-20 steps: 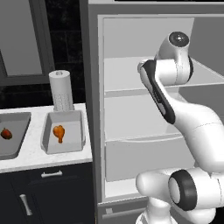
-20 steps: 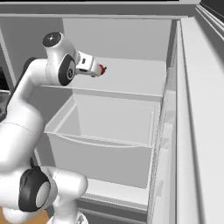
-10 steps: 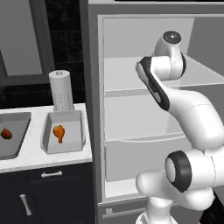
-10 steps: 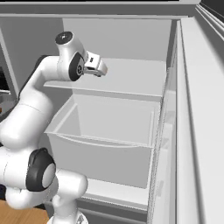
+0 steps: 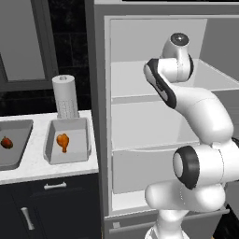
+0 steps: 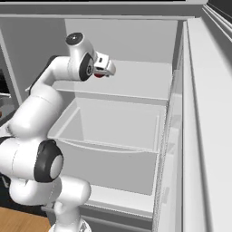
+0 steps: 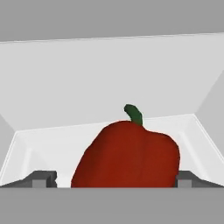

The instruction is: Place one bell pepper and one chicken drumstick in each tupperware on the nearby counter, to pack two identical lunches.

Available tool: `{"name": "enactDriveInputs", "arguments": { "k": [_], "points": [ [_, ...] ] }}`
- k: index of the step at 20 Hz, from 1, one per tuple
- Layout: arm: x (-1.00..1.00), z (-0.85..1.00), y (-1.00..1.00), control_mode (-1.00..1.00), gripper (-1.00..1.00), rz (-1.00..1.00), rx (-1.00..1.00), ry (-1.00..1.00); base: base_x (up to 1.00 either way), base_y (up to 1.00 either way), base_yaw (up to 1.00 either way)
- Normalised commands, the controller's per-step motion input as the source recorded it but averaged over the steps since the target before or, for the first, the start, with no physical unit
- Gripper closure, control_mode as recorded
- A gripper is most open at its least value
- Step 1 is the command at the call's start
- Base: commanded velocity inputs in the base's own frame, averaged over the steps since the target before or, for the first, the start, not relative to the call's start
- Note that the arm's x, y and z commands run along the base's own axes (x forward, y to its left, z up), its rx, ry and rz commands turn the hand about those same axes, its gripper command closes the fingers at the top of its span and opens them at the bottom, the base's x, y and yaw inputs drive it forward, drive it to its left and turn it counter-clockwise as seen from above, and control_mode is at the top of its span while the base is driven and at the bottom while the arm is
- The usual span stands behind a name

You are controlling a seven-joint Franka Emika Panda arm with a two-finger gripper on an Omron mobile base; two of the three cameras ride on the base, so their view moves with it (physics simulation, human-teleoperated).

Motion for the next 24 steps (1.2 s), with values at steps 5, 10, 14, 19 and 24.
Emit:
{"name": "enactDriveInputs", "arguments": {
  "k": [5,10,14,19,24],
  "points": [
    [0.25,0.00,-0.05,-1.00,-1.00,0.00,0.00,0.00,0.00,0.00,0.00],
    [0.00,-0.07,-0.02,-1.00,1.00,0.00,0.00,0.00,0.00,0.00,0.00],
    [-0.01,-0.17,0.00,-1.00,1.00,0.00,0.00,0.00,0.00,0.00,0.00],
    [-0.43,-0.06,0.00,-1.00,1.00,0.00,0.01,-0.04,0.00,0.00,0.00],
    [-0.99,0.00,0.00,-1.00,1.00,0.00,0.08,-0.19,0.00,0.00,0.00]
  ]
}}
